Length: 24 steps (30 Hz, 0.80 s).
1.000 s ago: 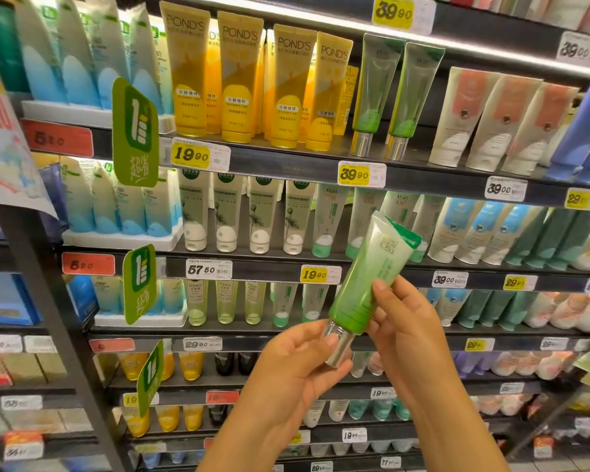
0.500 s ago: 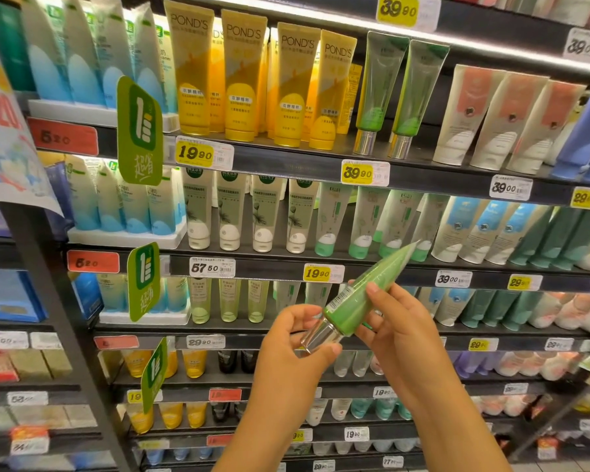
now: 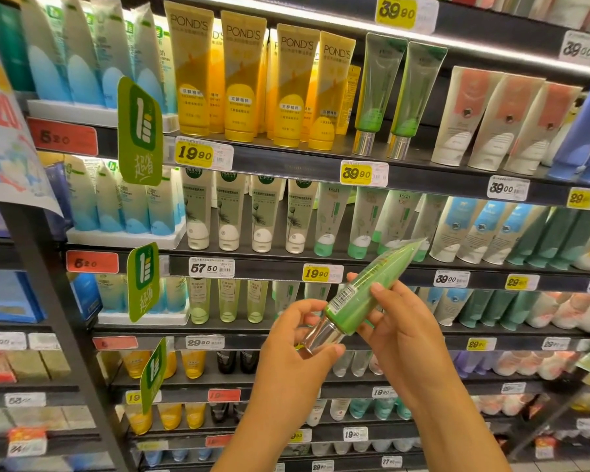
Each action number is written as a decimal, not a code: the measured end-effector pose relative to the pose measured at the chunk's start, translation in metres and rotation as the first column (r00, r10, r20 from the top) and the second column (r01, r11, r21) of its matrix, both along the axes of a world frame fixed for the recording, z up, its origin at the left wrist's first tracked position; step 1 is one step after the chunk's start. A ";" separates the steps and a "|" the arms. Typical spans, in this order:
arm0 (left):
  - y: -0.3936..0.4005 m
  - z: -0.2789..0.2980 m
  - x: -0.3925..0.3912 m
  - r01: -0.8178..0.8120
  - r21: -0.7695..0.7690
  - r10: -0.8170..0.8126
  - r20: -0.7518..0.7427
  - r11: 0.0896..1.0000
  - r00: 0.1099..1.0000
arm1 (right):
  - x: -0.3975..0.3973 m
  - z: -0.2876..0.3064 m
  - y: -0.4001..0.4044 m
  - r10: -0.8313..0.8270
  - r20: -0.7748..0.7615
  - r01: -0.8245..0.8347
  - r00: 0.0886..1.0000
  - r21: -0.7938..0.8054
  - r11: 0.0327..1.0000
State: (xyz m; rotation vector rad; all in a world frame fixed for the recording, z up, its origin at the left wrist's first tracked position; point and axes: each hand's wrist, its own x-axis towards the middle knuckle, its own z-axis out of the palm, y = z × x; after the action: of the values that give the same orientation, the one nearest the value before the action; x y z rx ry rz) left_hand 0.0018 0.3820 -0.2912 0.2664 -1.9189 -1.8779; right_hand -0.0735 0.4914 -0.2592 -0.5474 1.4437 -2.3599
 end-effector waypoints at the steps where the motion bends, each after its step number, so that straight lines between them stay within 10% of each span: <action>1: 0.000 0.000 0.000 0.004 -0.003 -0.004 0.002 1.000 1.000 | 0.000 0.000 0.000 -0.002 -0.003 0.002 1.000 0.004 1.000; 8: -0.004 0.004 0.004 0.073 0.213 -0.082 0.033 0.974 0.996 | 0.001 0.005 -0.004 0.010 -0.024 -0.010 1.000 0.038 0.999; 13: -0.009 0.011 0.007 0.305 0.717 -0.318 -0.121 0.627 0.940 | 0.001 0.010 -0.005 0.015 -0.006 -0.015 1.000 0.029 0.999; 24: -0.012 0.025 0.010 0.383 0.799 -0.462 -0.151 0.464 0.874 | 0.001 0.015 -0.006 0.003 0.080 -0.008 0.997 0.067 0.998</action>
State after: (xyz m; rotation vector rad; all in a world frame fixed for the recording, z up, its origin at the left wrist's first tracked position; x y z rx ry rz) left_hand 0.0122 0.3697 -0.2663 0.1305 -1.0324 -3.0781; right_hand -0.0722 0.4850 -0.2440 -0.4341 1.4776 -2.2923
